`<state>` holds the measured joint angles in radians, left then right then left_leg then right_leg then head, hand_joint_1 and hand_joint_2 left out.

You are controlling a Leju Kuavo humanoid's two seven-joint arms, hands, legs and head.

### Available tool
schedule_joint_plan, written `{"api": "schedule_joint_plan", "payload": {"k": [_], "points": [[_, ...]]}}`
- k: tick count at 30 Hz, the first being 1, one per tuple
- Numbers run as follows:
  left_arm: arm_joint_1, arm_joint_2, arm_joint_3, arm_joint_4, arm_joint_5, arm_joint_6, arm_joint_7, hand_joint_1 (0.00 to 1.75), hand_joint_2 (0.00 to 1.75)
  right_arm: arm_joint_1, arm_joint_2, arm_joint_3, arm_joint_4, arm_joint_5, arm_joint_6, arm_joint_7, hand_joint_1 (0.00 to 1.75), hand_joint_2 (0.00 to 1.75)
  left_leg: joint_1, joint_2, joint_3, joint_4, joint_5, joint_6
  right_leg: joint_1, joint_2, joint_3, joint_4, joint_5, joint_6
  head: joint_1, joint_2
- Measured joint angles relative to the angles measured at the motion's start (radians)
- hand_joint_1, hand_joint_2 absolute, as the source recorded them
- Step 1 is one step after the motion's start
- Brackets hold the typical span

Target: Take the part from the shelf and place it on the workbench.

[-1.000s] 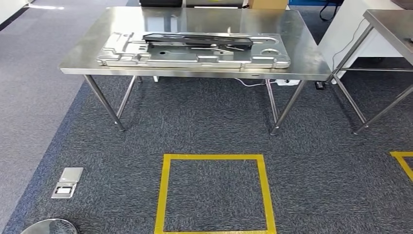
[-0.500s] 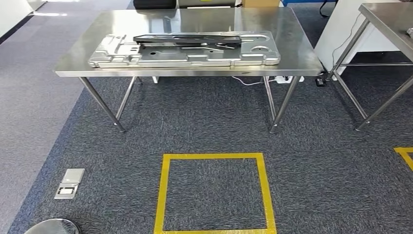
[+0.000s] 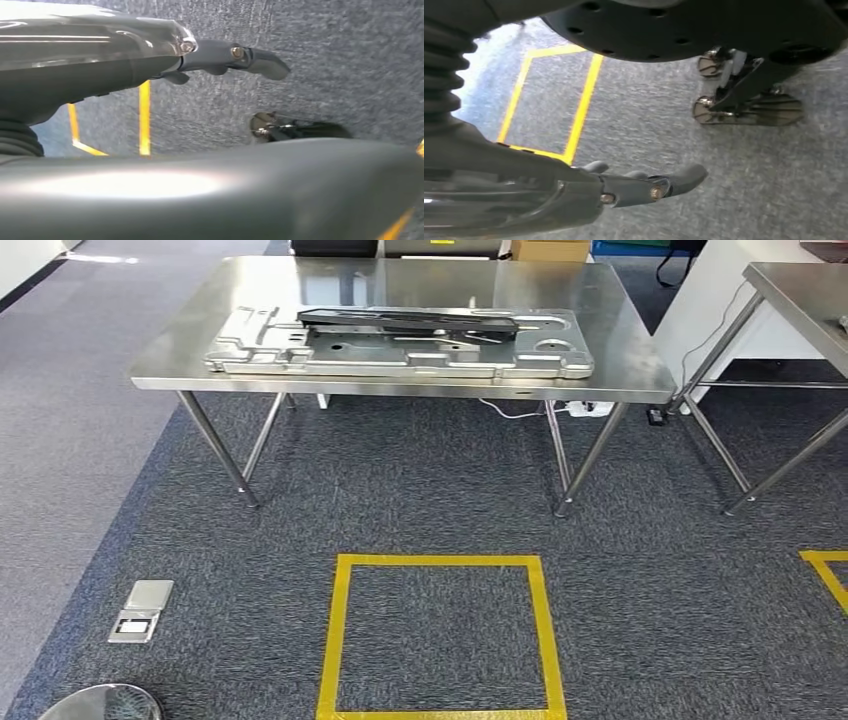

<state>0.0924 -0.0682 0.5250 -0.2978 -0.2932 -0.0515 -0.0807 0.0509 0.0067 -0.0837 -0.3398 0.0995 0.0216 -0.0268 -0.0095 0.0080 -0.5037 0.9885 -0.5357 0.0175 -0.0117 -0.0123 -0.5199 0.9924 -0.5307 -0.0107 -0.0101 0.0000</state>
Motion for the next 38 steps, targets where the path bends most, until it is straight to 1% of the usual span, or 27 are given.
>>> {"api": "schedule_joint_plan", "payload": {"k": [2, 5, 6, 7, 12, 16, 20, 25, 38], "points": [[0.003, 0.006, -0.062, -0.002, 0.038, 0.007, 0.010, 0.00, 0.00, 0.014, -0.001, 0.008, -0.007, -0.012, -0.002, 0.004, 0.00, 0.00, -0.002, 0.001, -0.001, 0.003, -0.002, 0.003, -0.001, 0.001, 0.000, 0.000, 0.002, 0.005, 0.000, 0.000], [0.010, 0.016, -0.153, -0.012, 0.096, 0.017, 0.025, 0.00, 0.00, 0.032, -0.003, 0.019, -0.014, -0.031, -0.008, 0.007, 0.00, 0.00, -0.003, 0.001, -0.002, 0.007, -0.003, 0.007, -0.004, 0.001, 0.000, -0.001, 0.002, 0.022, 0.000, 0.000], [0.013, 0.019, -0.183, -0.016, 0.115, 0.021, 0.030, 0.00, 0.00, 0.036, -0.003, 0.024, -0.016, -0.038, -0.009, 0.008, 0.00, 0.00, -0.004, 0.001, -0.002, 0.008, -0.004, 0.008, -0.004, 0.001, 0.000, -0.001, 0.002, 0.026, 0.000, 0.000], [0.017, 0.023, -0.213, -0.020, 0.135, 0.025, 0.035, 0.00, 0.00, 0.041, -0.003, 0.029, -0.019, -0.044, -0.010, 0.010, 0.00, 0.00, -0.004, 0.001, -0.002, 0.008, -0.004, 0.008, -0.004, 0.001, 0.000, -0.001, 0.002, 0.028, 0.000, 0.000], [0.032, 0.039, -0.354, -0.042, 0.233, 0.041, 0.061, 0.00, 0.00, 0.065, -0.003, 0.048, -0.029, -0.077, -0.014, 0.020, 0.00, 0.00, -0.003, 0.001, -0.002, 0.009, -0.004, 0.009, -0.003, 0.001, 0.000, -0.001, 0.002, 0.029, 0.000, 0.000], [0.039, 0.045, -0.428, -0.053, 0.284, 0.051, 0.073, 0.00, 0.00, 0.076, -0.003, 0.057, -0.036, -0.093, -0.016, 0.025, 0.00, 0.00, -0.001, 0.001, -0.002, 0.008, -0.004, 0.009, -0.002, 0.001, -0.001, 0.000, 0.001, 0.029, 0.000, 0.000], [0.042, 0.048, -0.464, -0.059, 0.292, 0.052, 0.074, 0.00, 0.00, 0.079, -0.004, 0.061, -0.038, -0.097, -0.016, 0.025, 0.00, 0.00, 0.000, 0.001, -0.002, 0.008, -0.004, 0.008, -0.002, 0.001, -0.001, 0.001, 0.001, 0.029, 0.000, 0.000], [0.045, 0.050, -0.486, -0.061, 0.293, 0.052, 0.075, 0.00, 0.00, 0.083, -0.004, 0.061, -0.039, -0.098, -0.016, 0.025, 0.00, 0.00, 0.000, 0.001, -0.002, 0.008, -0.004, 0.008, -0.001, 0.001, -0.001, 0.001, 0.001, 0.028, 0.000, 0.000], [0.046, 0.053, -0.499, -0.066, 0.293, 0.052, 0.075, 0.00, 0.00, 0.086, -0.005, 0.067, -0.044, -0.098, -0.016, 0.025, 0.00, 0.00, -0.001, 0.001, -0.002, 0.008, -0.004, 0.008, -0.001, 0.001, -0.001, 0.001, 0.001, 0.029, 0.000, 0.000]]}}
